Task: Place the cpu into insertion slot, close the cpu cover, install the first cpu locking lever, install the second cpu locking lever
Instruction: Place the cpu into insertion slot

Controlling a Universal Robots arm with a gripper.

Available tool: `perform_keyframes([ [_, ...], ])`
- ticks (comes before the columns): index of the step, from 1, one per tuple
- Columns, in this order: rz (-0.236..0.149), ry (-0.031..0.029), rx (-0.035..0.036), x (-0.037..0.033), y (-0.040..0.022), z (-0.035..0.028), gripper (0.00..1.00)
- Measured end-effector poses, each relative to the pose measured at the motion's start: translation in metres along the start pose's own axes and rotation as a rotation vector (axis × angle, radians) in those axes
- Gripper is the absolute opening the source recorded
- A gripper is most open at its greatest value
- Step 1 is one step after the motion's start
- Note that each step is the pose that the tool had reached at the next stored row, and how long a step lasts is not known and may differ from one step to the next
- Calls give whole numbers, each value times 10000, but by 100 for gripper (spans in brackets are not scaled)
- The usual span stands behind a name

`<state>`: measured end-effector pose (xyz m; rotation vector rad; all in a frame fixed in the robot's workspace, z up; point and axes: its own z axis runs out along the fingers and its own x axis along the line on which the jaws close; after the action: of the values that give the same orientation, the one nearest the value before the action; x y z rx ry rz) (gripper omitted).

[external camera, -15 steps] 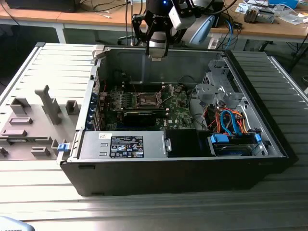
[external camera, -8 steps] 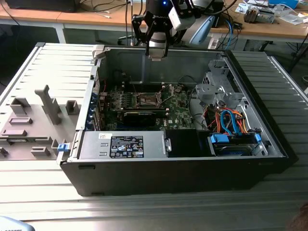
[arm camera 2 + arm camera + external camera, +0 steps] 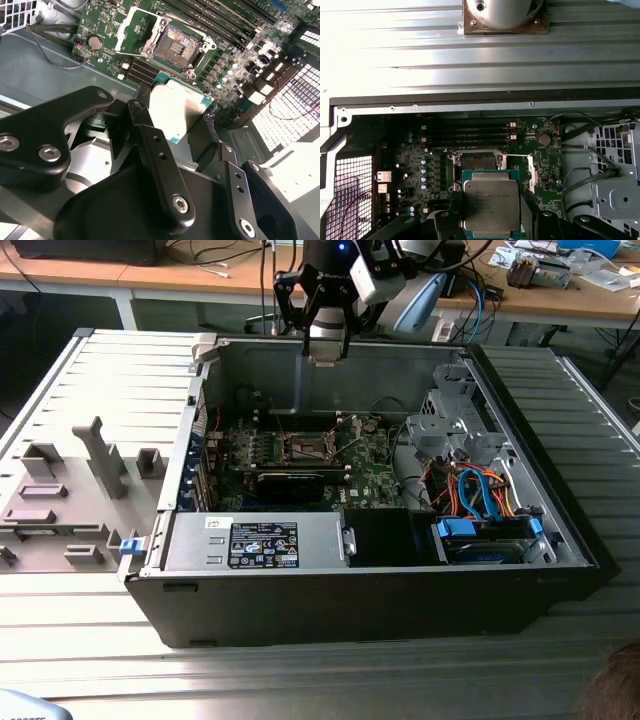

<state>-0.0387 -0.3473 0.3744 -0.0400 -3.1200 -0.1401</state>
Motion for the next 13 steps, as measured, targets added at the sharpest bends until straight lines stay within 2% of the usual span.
perform_keyframes([
  [13,0,1,0,0,-3,35,54],
])
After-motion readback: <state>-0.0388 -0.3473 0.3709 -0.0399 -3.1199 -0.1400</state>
